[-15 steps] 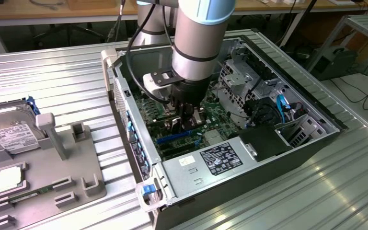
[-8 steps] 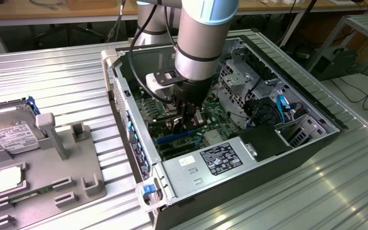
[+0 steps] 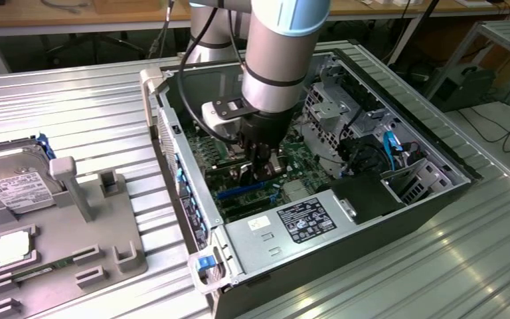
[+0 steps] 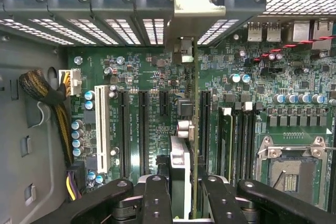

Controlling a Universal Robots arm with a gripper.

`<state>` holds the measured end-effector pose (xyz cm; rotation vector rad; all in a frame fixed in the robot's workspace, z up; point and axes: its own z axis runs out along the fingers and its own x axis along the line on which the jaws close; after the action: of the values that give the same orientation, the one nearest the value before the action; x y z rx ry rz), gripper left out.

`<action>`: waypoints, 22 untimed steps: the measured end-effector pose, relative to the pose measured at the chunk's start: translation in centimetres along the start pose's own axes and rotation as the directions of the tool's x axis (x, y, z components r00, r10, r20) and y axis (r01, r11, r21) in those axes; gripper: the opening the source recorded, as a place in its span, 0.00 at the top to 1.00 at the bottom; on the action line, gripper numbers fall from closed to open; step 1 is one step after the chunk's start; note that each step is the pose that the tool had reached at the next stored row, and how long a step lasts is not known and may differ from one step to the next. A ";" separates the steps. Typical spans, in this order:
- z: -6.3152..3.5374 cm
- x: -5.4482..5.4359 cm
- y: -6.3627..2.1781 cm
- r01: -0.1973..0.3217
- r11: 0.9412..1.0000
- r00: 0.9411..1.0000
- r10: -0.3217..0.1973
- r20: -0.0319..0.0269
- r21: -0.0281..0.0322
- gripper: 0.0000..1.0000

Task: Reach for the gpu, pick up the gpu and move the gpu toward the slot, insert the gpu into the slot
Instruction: 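Insert the gpu into the slot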

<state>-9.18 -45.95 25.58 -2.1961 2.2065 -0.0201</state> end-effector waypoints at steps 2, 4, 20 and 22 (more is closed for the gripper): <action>0.02 0.0 0.01 -0.003 1.000 1.000 0.003 0.000 0.000 0.72; 0.04 0.0 0.05 -0.004 1.000 1.000 0.004 0.000 0.000 0.72; 0.48 -0.1 0.54 -0.003 1.000 1.000 0.003 0.000 -0.001 0.72; 0.54 -0.1 0.56 -0.004 1.000 1.000 0.004 0.000 -0.005 0.72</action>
<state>-9.73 -45.84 25.03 -2.1945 2.2127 -0.0148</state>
